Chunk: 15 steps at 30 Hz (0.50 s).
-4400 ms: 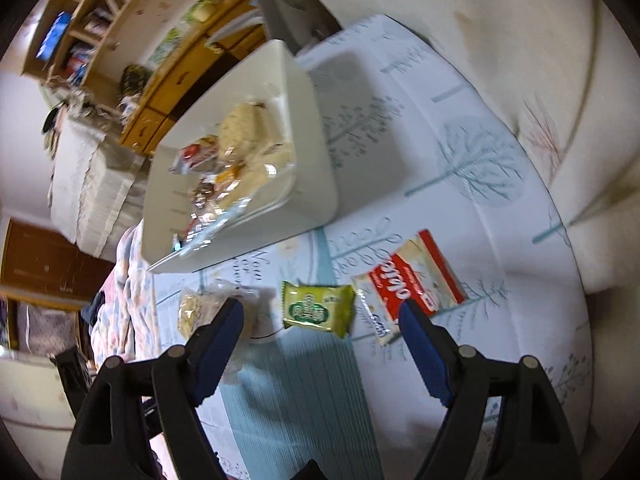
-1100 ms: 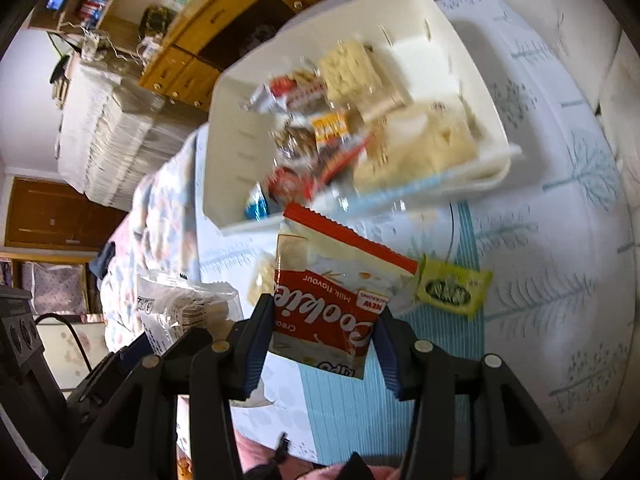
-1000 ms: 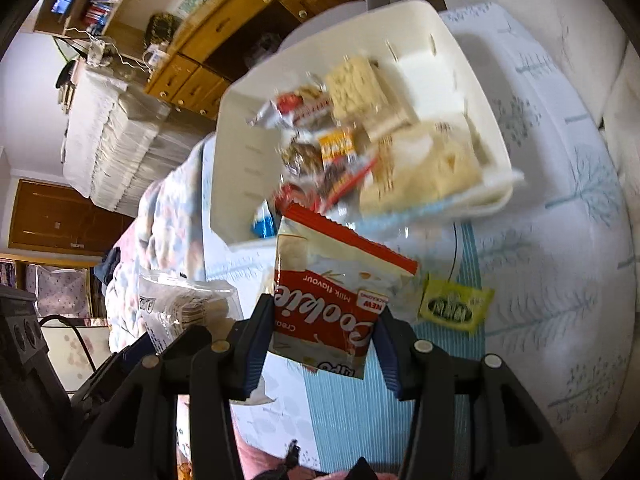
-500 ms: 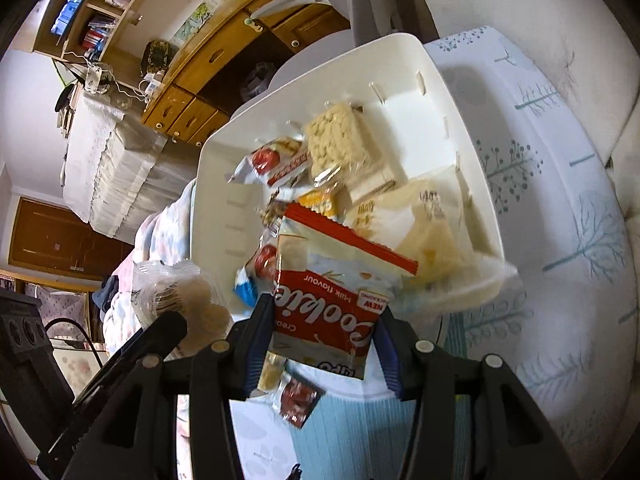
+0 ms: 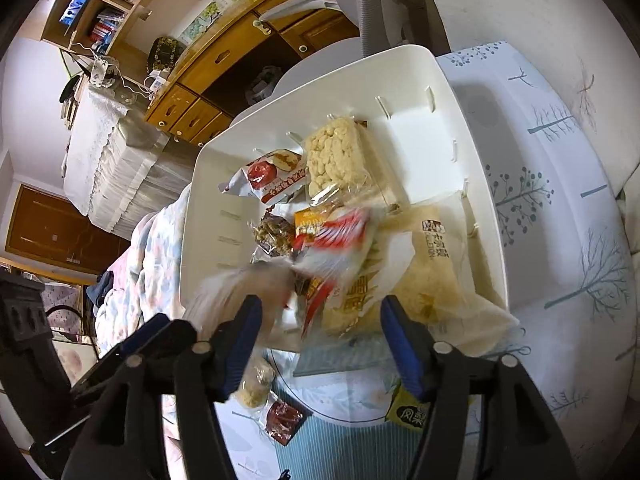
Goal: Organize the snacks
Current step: 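Carry the bread pack and Cookie pack into the white tray and open both grippers, then grasp the clear rice-cracker pack with the left gripper while the right grasps the dark red pack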
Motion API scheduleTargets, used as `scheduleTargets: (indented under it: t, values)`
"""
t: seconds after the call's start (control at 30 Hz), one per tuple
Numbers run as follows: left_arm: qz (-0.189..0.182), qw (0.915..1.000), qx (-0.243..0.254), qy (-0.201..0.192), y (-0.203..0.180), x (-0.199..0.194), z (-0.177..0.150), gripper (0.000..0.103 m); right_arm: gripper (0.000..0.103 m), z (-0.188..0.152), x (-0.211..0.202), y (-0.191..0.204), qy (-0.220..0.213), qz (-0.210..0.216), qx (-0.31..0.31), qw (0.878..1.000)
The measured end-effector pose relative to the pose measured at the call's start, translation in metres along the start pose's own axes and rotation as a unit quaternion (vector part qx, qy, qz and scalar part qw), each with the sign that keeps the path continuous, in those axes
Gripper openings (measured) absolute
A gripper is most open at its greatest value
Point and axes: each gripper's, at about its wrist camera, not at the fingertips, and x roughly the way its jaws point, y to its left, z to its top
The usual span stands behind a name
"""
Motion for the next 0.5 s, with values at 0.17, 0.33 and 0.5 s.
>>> scheduleTargets:
  t: [0.17,0.33,0.5]
  values:
    - [0.007,0.9998,-0.014,-0.014,-0.003,-0.022,-0.007,0.087,0.08,-0.007,-0.017,0.001,-0.006,0.01,-0.003,1.0]
    - [0.014,0.9989,-0.025,-0.036,-0.01,-0.049,-0.022,0.087,0.084,-0.018,-0.035,-0.001,-0.005,0.027,-0.008,1.0]
    - [0.024,0.9974,-0.047,-0.05,-0.019,-0.074,-0.05,0.087,0.086,-0.031,-0.054,-0.002,-0.003,0.037,-0.029,0.999]
